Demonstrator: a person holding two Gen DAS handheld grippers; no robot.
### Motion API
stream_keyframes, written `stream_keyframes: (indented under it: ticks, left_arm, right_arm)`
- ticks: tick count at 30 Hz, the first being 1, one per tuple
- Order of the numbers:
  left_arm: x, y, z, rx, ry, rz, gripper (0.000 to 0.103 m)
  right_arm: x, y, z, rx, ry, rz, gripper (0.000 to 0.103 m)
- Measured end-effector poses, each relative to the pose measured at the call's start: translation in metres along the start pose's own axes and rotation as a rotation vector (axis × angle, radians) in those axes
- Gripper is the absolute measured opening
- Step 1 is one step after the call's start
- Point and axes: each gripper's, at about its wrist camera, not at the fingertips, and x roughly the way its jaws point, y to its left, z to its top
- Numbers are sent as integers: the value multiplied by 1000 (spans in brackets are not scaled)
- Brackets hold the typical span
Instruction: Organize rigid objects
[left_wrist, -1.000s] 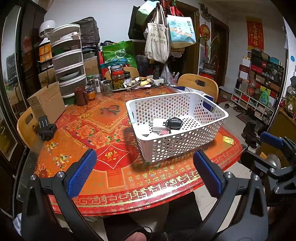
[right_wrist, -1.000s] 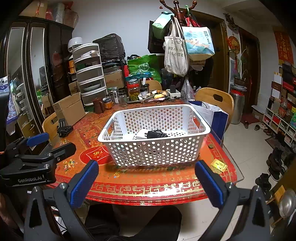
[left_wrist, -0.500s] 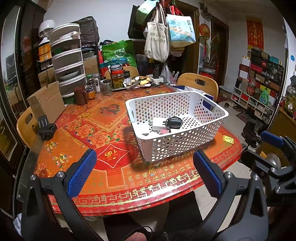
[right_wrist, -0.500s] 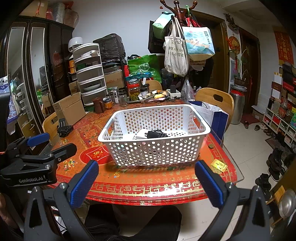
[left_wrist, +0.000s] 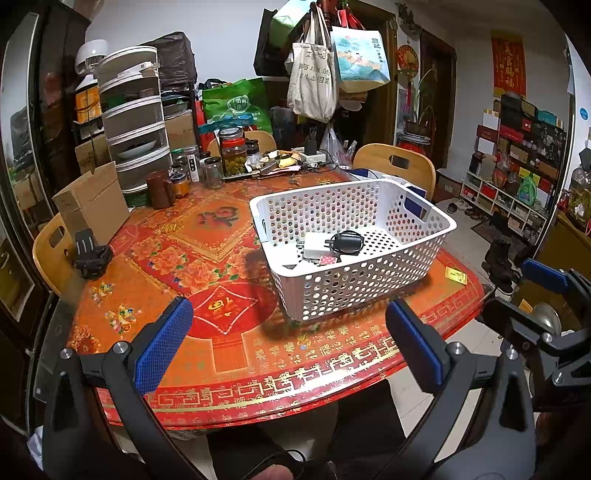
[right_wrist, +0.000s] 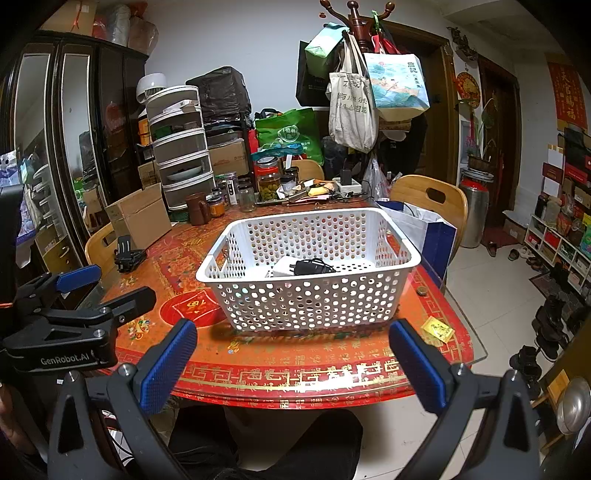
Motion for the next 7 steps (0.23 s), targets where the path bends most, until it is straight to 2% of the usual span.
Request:
stream_keyframes:
  ticks: [4, 7]
  left_arm:
    - [1, 4, -5, 5, 0, -4, 103]
    - [7, 13, -5, -6, 13, -34, 103]
  right_arm:
    - [1, 1, -1, -1, 2, 2, 103]
    - [4, 2, -3, -3, 10, 6, 103]
